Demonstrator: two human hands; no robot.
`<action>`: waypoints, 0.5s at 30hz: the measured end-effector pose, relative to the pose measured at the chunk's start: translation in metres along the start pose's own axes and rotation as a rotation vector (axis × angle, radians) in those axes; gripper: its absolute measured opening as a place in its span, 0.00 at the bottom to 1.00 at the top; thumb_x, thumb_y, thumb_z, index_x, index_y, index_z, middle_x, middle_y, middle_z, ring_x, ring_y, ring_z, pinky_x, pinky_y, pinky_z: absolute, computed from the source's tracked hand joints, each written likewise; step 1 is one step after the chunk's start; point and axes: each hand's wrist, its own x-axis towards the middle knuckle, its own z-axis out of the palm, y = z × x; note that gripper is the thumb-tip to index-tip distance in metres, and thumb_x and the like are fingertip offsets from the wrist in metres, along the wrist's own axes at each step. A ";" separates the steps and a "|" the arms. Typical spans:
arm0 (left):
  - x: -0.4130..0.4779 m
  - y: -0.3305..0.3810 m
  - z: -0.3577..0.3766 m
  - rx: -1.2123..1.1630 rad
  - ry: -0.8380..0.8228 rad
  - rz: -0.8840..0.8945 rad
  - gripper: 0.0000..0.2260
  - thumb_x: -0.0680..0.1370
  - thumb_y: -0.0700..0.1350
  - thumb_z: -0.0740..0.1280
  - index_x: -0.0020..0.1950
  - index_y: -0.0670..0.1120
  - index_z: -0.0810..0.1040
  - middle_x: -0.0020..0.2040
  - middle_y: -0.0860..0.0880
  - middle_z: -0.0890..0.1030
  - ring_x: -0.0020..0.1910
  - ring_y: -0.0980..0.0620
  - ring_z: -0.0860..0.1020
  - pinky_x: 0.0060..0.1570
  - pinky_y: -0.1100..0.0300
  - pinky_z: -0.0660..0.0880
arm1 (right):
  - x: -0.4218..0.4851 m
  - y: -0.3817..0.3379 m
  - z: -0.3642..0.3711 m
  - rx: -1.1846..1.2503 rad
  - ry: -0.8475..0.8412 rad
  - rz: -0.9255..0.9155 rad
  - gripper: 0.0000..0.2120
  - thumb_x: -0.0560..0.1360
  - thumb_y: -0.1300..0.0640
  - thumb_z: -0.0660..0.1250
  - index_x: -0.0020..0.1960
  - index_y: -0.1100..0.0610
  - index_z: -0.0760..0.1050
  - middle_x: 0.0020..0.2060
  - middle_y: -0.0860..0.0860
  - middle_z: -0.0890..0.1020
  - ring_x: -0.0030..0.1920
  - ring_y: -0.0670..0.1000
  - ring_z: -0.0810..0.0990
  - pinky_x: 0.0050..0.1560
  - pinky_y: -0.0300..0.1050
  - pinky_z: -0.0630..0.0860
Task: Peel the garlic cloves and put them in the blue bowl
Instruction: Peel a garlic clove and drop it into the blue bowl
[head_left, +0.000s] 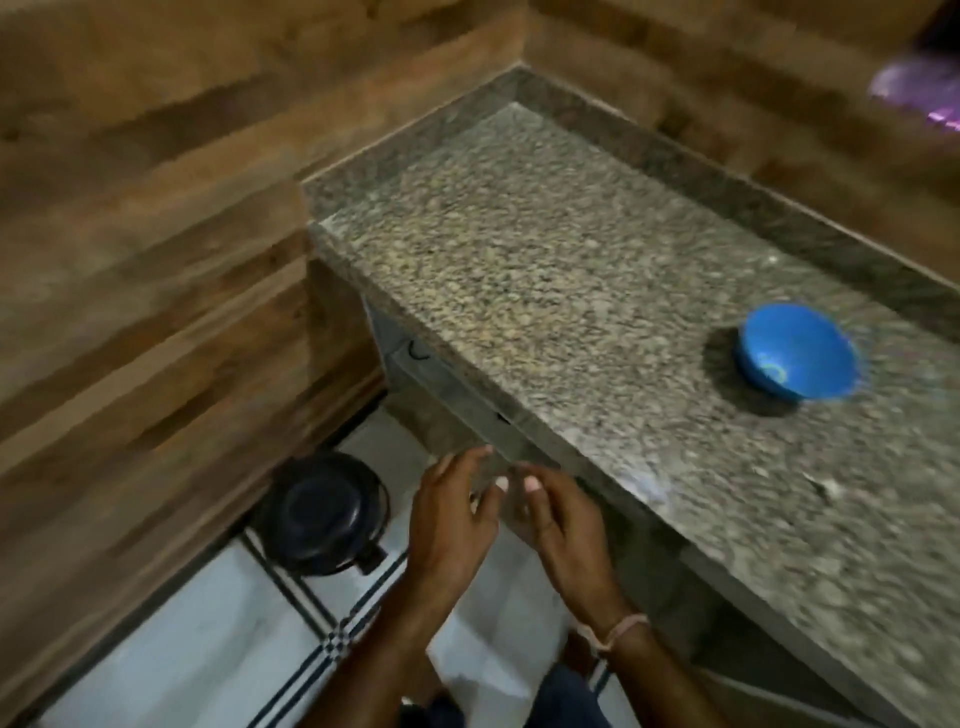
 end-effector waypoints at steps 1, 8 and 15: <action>-0.003 0.017 0.018 0.018 -0.027 0.039 0.16 0.81 0.51 0.70 0.68 0.53 0.79 0.65 0.51 0.81 0.65 0.49 0.78 0.63 0.52 0.76 | -0.005 0.007 -0.025 -0.019 0.047 -0.011 0.16 0.86 0.43 0.59 0.63 0.48 0.81 0.56 0.42 0.85 0.58 0.43 0.82 0.61 0.50 0.80; -0.016 0.112 0.137 0.059 -0.190 0.179 0.15 0.81 0.45 0.71 0.68 0.53 0.79 0.67 0.52 0.79 0.66 0.51 0.77 0.66 0.53 0.75 | -0.021 0.070 -0.171 -0.083 0.298 0.023 0.13 0.86 0.49 0.62 0.65 0.50 0.82 0.60 0.43 0.84 0.61 0.42 0.80 0.64 0.46 0.78; -0.004 0.161 0.239 0.143 -0.315 0.221 0.16 0.79 0.44 0.72 0.67 0.50 0.81 0.63 0.52 0.81 0.59 0.54 0.79 0.57 0.58 0.78 | -0.015 0.139 -0.267 -0.171 0.367 0.102 0.13 0.85 0.51 0.64 0.68 0.51 0.80 0.62 0.47 0.82 0.61 0.49 0.81 0.61 0.49 0.78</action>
